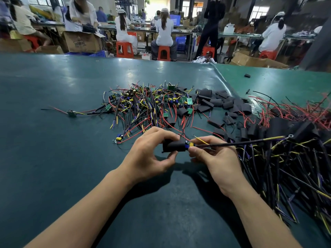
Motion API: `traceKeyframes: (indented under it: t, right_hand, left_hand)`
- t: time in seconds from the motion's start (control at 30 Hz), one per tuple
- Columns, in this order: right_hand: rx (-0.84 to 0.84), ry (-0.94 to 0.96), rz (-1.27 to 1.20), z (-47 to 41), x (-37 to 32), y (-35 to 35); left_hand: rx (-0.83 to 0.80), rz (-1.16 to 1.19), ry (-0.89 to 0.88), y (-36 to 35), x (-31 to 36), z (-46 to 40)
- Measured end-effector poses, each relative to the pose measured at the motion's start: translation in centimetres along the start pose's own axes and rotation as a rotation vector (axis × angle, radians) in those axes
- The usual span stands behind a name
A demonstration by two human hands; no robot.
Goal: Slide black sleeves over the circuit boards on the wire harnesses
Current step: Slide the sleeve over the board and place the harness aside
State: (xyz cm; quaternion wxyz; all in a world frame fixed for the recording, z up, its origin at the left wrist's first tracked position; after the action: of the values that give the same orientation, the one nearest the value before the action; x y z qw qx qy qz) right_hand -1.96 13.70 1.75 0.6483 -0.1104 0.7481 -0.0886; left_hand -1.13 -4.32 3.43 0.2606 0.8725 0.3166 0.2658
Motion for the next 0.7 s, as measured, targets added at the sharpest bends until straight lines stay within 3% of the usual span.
traceKeyframes:
  t: [0.3,0.5,0.7]
  right_hand:
    - [0.002,-0.073,-0.104,-0.08,-0.20,0.20]
    - [0.035,-0.169,-0.299,0.06,0.33,-0.12]
    - [0.068,-0.087,-0.148,0.19,0.40,-0.09]
  left_hand:
    - [0.001,-0.008,-0.014,-0.23,0.34,0.11]
    - [-0.017,0.065,-0.044,-0.39,0.84,-0.01]
    - [0.019,0.074,-0.029,-0.30,0.61,0.05]
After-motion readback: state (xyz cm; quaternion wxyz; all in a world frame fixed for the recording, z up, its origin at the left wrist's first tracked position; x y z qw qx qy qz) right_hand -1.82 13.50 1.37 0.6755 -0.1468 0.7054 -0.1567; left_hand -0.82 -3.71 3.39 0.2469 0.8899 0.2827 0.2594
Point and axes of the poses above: each hand's wrist, its own z-axis away from the middle knuckle, its own y-axis out of the back of the hand, x = y × z, the point moved 3 cm from there along -z, towards the middle knuckle, and after that the axes turned 13 degrees about -z, right-handed, at the moved point
